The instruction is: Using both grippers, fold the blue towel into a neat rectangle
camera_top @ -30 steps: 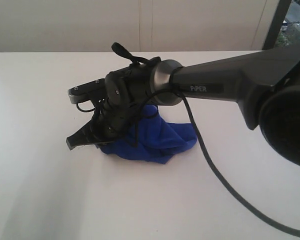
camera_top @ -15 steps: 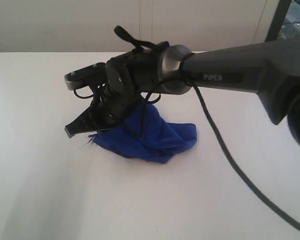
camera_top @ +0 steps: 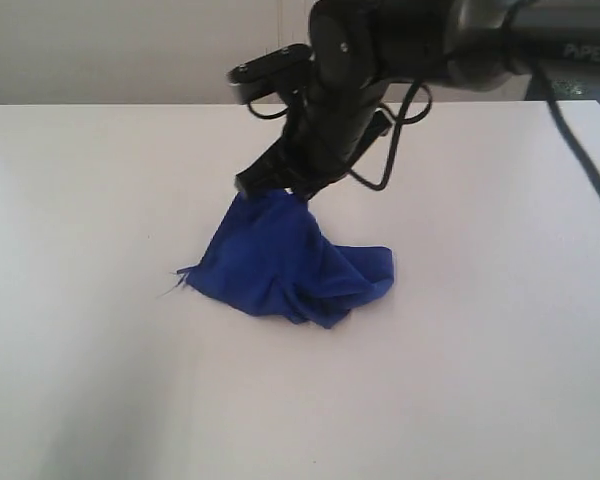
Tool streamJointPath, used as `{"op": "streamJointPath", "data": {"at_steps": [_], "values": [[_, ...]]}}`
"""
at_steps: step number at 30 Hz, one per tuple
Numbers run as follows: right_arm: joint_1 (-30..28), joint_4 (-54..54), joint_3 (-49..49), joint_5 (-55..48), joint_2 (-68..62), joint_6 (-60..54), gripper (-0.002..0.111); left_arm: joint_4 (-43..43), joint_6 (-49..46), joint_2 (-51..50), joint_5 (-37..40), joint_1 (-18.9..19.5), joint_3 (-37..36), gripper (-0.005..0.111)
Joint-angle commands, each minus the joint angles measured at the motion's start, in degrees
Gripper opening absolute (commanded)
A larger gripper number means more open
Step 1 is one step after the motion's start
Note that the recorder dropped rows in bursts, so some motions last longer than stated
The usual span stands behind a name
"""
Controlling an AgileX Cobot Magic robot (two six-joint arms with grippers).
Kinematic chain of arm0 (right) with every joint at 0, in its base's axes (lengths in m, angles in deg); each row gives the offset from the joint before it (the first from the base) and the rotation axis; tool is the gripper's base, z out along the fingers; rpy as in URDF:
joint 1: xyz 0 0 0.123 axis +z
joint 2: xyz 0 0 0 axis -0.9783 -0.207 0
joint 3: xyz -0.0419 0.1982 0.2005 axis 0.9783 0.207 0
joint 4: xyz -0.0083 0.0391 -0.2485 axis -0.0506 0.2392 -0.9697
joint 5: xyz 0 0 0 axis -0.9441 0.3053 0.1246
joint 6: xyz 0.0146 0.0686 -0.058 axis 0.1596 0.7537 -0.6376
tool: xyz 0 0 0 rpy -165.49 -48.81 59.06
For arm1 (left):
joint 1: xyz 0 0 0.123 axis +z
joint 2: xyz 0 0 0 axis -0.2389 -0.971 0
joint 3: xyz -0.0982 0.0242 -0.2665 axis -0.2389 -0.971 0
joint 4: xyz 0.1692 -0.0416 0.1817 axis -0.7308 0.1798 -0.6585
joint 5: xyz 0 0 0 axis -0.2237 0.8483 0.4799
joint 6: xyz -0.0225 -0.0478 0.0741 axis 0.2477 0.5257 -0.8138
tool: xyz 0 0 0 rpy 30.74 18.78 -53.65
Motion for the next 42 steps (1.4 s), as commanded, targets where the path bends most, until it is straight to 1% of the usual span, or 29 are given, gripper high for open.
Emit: {"op": "streamJointPath", "data": {"at_steps": [1,5,7,9,11,12,13,14,15,17,21,25,27,29,31,35,37,38,42], "values": [[-5.2,-3.4,0.1,-3.8,2.2,-1.9,0.000,20.5,-20.6,-3.4,0.4,-0.3,-0.5,0.000],[-8.8,-3.4,0.1,-4.0,3.1,-2.3,0.000,34.5,-33.4,-9.3,0.4,-0.3,-0.5,0.000],[-9.8,-3.3,0.1,-4.0,3.2,-2.3,0.000,44.5,-42.6,-13.1,0.4,-0.3,-0.5,0.000],[-10.0,-3.3,0.1,-4.1,3.0,-2.3,0.000,57.3,-52.7,-17.2,0.7,-0.3,-0.4,0.000],[-10.0,-3.3,0.2,-4.1,3.0,-2.3,0.000,69.4,-64.7,-21.2,2.9,-0.3,0.0,0.000],[-10.0,-3.3,0.2,-3.9,3.0,-2.3,0.000,75.1,-69.0,-23.5,4.3,-0.3,0.4,0.000],[-10.0,-3.1,0.2,-3.7,3.0,-2.3,0.000,79.2,-74.1,-26.0,6.9,-0.3,1.1,0.000],[-10.0,-3.1,0.2,-3.5,2.8,-2.3,0.000,81.7,-76.2,-28.0,8.3,-0.3,1.8,0.000],[-10.0,-3.1,0.2,-3.4,2.8,-2.3,0.000,82.7,-77.8,-31.2,9.3,-0.6,3.0,0.000],[-10.0,-3.1,0.2,-3.3,2.6,-2.3,0.000,82.7,-78.7,-35.8,8.5,-2.2,5.3,0.000],[-10.0,-3.1,0.2,-2.9,2.3,-2.3,0.000,82.7,-79.7,-45.5,6.2,-7.7,12.0,0.000],[-10.0,-3.0,0.2,-2.9,2.0,-2.3,0.000,82.7,-79.7,-52.7,4.0,-11.8,17.7,0.000],[-10.0,-3.0,0.2,-3.0,1.9,-2.3,0.000,82.7,-79.7,-55.5,3.2,-12.8,20.0,0.000],[-10.0,-3.0,0.2,-3.0,1.8,-2.3,0.000,82.7,-79.8,-57.8,3.2,-12.8,21.4,0.006],[-10.0,-3.0,0.2,-3.0,1.8,-2.3,0.000,82.7,-79.8,-58.7,2.8,-12.8,22.0,0.015],[-10.0,-3.0,0.2,-2.8,1.8,-2.3,0.000,82.7,-81.9,-59.1,-1.3,-12.8,22.1,0.041],[-10.0,-3.0,0.2,-2.7,1.8,-2.3,0.000,82.7,-82.9,-59.1,-1.3,-12.8,22.1,0.049],[-10.0,-3.0,0.2,-2.5,1.8,-2.3,0.000,82.7,-83.0,-59.1,-0.8,-12.8,22.3,0.051],[-10.0,-3.0,0.2,-2.1,1.8,-2.3,0.000,82.7,-83.3,-61.2,-0.9,-12.8,22.5,0.051]]}}
